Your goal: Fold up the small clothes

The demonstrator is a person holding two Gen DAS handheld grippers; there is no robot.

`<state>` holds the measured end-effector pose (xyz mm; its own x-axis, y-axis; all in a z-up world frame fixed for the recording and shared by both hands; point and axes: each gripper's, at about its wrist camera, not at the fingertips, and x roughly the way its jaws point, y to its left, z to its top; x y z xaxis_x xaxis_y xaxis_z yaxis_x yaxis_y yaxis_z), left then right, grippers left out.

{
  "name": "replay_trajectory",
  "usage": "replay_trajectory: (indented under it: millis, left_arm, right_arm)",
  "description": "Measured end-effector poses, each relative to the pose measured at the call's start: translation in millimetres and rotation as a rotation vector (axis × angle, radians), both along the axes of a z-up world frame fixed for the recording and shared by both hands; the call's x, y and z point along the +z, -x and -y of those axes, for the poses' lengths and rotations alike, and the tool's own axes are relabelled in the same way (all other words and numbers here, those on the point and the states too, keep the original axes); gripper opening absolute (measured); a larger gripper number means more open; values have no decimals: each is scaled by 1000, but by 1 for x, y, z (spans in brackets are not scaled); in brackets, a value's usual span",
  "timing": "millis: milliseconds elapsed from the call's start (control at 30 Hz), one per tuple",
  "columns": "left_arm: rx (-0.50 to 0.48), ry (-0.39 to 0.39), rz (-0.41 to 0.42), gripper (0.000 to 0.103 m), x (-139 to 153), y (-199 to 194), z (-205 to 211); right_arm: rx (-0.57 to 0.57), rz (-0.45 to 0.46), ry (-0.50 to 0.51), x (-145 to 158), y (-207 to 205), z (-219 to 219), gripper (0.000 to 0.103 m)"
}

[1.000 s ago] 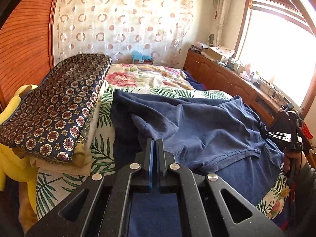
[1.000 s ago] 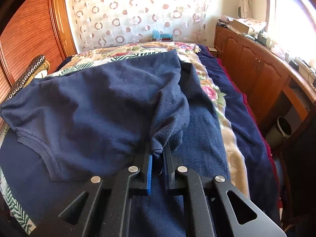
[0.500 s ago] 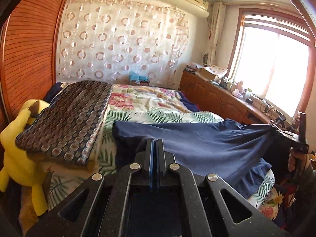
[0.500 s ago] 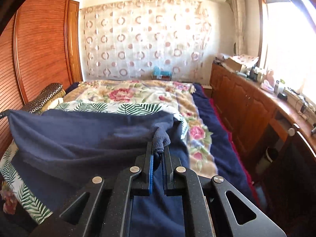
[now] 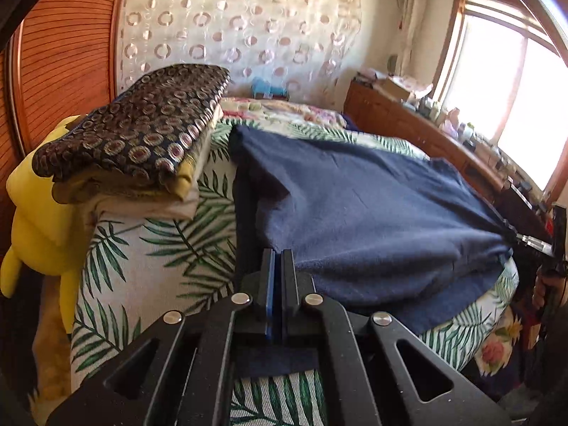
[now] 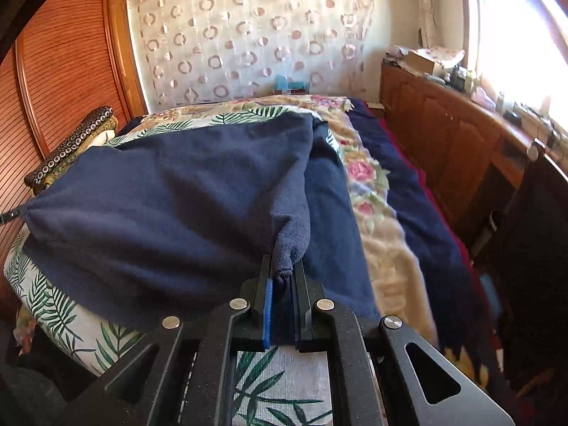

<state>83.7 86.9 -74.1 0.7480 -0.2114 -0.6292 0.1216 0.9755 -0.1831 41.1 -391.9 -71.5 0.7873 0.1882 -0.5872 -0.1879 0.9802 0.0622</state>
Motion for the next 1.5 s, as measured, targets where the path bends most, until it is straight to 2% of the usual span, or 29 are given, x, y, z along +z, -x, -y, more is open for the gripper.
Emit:
replay_trajectory:
  millis: [167, 300, 533, 767, 967, 1000, 1033, 1167, 1233, 1300, 1500]
  left_arm:
    - [-2, -6, -4, 3, -6, 5, 4]
    - [26, -14, -8, 3, -9, 8, 0]
    - [46, -40, -7, 3, -14, 14, 2]
    - [49, -72, 1, 3, -12, 14, 7]
    - [36, -97, -12, 4, -16, 11, 12]
    - [33, -98, -15, 11, -16, 11, 13]
    - [31, -96, -17, 25, -17, 11, 13]
    - [15, -88, -18, 52, -19, 10, 16]
    - [12, -88, -28, 74, -21, 8, 17]
    - [16, -86, -29, 78, -23, 8, 15]
    - [52, -88, -51, 78, -29, 7, 11]
  right_arm:
    - [-30, 40, -14, 16, 8, -7, 8]
    - [-44, 67, 24, 15, 17, -15, 11]
    - [-66, 99, 32, 14, 34, -27, 31]
    - [-3, 140, 9, 15, 42, -44, 40]
    - [88, 130, -1, 5, 32, -71, 45]
    - [102, 127, -2, 3, 30, -76, 46]
    - [118, 124, -4, 1, 28, -82, 46]
    - [179, 106, 5, -9, 14, -102, 47]
    - [204, 99, 6, -13, 4, -108, 47]
    - [227, 92, 5, -17, -3, -113, 47]
    - [258, 44, 39, -30, -27, -125, 47]
